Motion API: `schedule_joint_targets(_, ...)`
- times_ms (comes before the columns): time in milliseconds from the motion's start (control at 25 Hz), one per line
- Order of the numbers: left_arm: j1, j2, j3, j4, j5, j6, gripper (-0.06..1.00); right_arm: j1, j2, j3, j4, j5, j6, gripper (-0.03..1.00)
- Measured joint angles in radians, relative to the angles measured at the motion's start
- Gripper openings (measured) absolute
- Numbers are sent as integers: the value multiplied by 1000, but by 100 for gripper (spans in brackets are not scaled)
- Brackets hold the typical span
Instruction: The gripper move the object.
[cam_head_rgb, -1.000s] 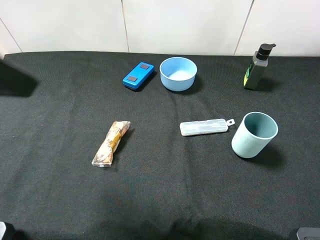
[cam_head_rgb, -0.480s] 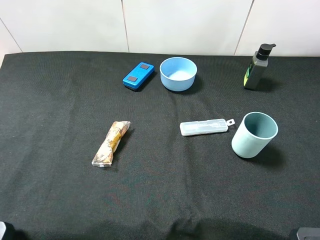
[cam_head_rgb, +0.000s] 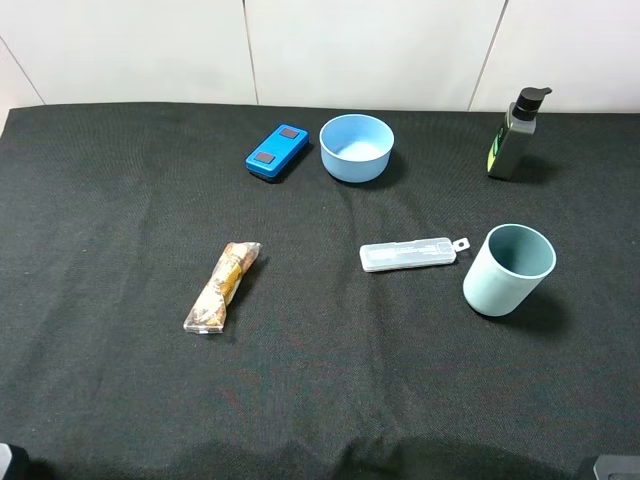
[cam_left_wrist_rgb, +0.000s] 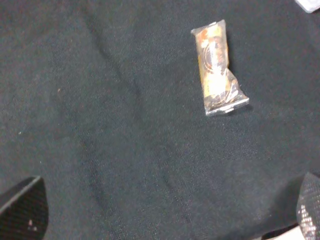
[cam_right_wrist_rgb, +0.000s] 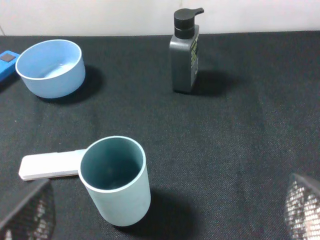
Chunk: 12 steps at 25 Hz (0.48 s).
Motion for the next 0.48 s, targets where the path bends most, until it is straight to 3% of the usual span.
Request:
schedule_joint_targets(240,169,-105,98,-97,-92,171,99,0,0,0,0,0,0,69)
schedule_joint_targets(480,300,-174,149,-143,-112,227,99,0,0,0,0,0,0,69)
